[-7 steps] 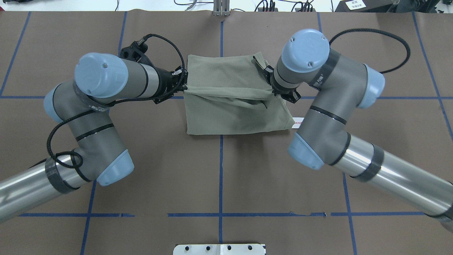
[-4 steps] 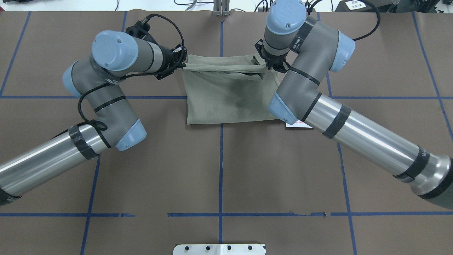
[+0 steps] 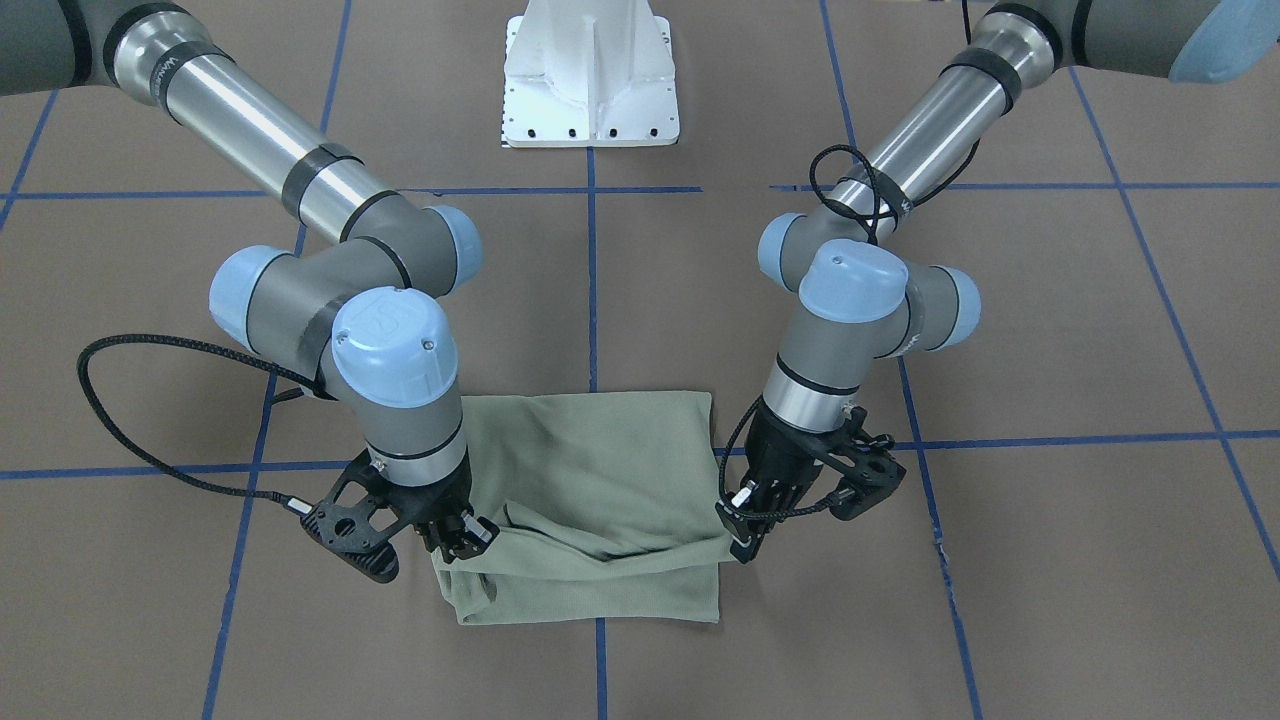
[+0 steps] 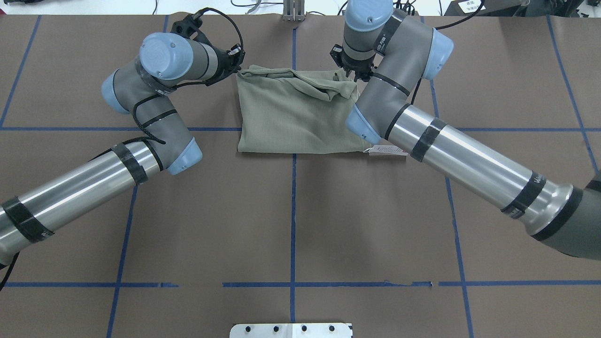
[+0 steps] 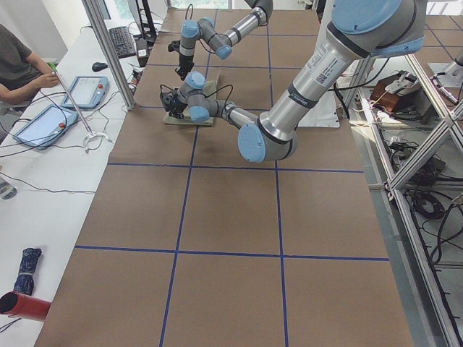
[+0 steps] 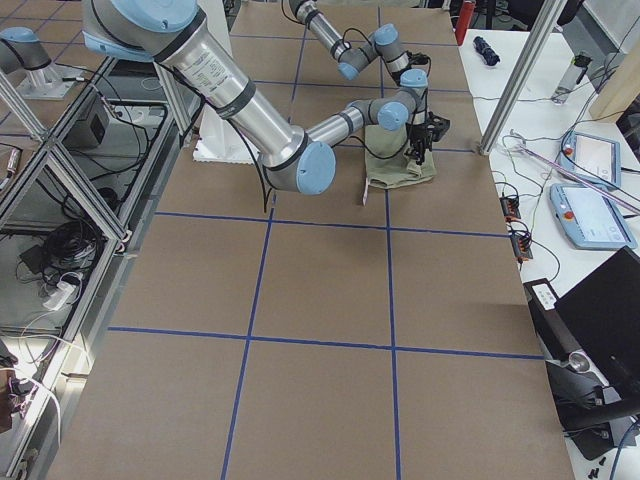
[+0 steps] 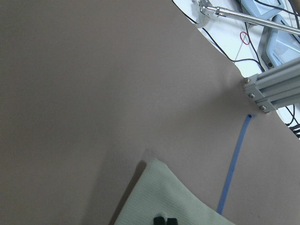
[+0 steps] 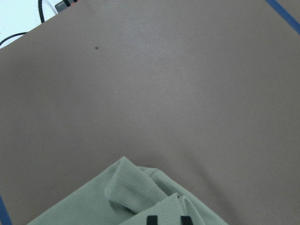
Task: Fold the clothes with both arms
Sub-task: 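Open both grippers and raise them away from the folded shirt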
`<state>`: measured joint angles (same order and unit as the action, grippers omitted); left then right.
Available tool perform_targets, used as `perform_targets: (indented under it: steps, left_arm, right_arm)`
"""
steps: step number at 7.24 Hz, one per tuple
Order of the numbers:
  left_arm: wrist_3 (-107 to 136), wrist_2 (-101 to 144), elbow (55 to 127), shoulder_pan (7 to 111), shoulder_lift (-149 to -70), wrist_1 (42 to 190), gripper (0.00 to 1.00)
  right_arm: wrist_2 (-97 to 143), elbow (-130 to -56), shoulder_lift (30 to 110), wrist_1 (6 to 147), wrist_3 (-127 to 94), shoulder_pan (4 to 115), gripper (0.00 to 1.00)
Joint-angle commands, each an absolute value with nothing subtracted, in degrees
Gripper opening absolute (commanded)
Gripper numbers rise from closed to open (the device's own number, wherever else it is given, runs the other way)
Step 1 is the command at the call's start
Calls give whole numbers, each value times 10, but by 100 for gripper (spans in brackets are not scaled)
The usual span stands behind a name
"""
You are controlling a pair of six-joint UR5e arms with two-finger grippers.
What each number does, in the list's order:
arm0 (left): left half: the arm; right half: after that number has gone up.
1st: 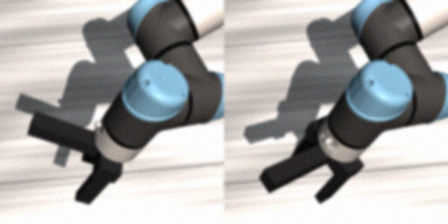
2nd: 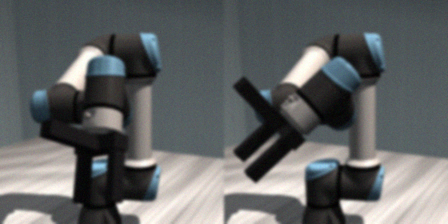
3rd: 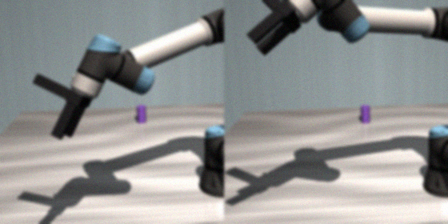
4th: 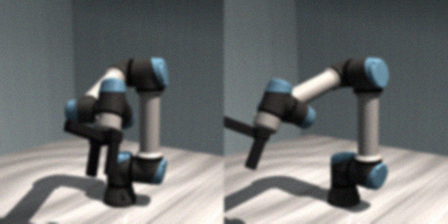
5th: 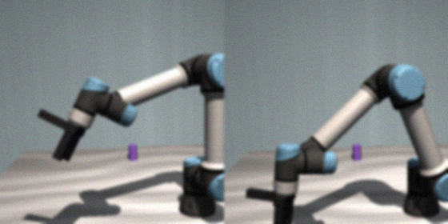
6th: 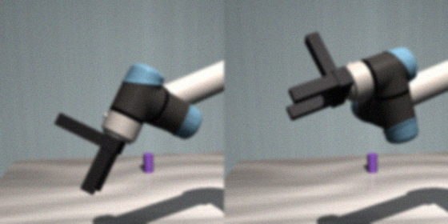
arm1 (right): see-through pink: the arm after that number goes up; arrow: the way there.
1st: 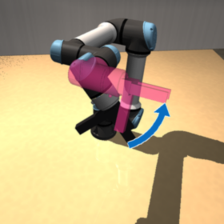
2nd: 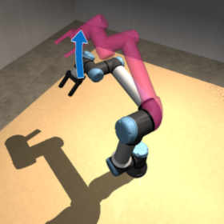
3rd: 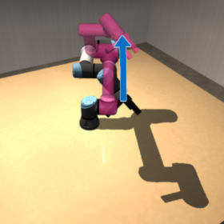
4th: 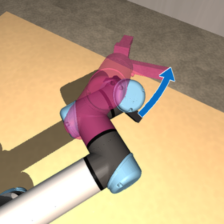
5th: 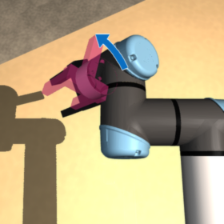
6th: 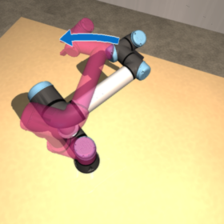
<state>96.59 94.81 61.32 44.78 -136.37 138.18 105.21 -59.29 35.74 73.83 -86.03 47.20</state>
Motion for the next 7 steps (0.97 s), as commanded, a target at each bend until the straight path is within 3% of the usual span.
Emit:
perform_targets:
  steps: [1, 3, 4, 6, 7]
  left_arm:
    - [938, 941, 605, 463, -1366, 1386, 58]
    - [935, 982, 612, 486, -1367, 1389, 58]
    - [928, 1024, 631, 500, -1362, 1389, 58]
    - [910, 1060, 704, 502, -1304, 1388, 58]
    - [906, 1061, 754, 503, -1269, 1390, 58]
  right_arm:
    - [1091, -534, 344, 718, -718, 528, 100]
    - [1111, -545, 350, 718, -707, 534, 100]
    - [1111, -588, 373, 718, -717, 529, 100]
    - [1109, -676, 422, 716, -768, 492, 97]
    - [1101, -685, 423, 716, -769, 477, 96]
